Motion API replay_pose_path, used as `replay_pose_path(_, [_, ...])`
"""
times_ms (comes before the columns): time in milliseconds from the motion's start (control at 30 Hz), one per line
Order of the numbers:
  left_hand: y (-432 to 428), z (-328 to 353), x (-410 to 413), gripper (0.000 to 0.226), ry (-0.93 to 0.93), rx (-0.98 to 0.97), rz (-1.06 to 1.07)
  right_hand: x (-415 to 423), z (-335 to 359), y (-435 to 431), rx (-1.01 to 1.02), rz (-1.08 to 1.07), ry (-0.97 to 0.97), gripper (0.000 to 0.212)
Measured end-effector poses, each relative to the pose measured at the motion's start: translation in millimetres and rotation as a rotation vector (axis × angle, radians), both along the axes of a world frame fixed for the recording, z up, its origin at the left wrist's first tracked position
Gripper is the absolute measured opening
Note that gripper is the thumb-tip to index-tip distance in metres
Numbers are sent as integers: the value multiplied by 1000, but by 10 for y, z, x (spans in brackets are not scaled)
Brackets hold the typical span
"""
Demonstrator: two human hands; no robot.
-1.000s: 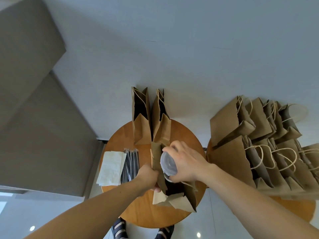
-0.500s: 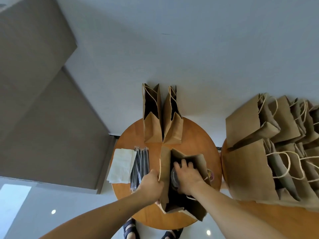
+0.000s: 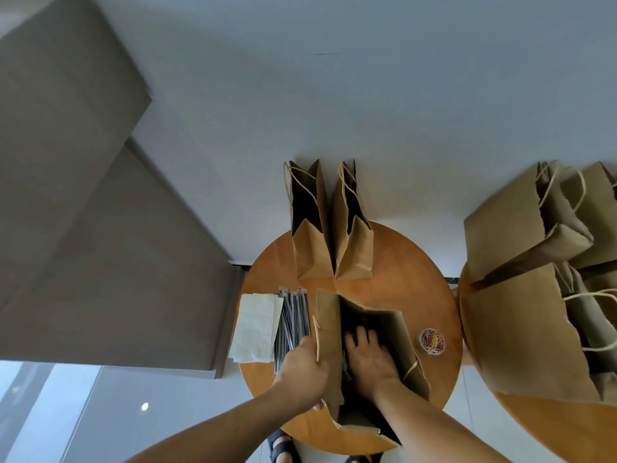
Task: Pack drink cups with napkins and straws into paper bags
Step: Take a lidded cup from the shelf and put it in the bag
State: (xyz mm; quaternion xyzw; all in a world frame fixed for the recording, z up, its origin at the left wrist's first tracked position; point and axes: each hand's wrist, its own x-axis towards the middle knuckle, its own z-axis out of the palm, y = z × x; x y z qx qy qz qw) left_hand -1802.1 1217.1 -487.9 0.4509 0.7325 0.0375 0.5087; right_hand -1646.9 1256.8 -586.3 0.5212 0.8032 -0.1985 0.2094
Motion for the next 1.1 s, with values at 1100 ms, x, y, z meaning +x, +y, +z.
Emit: replay_pose_path(1100, [65,342,248,22,-112,-12,-2,600,1525,463,222,-351,109,14])
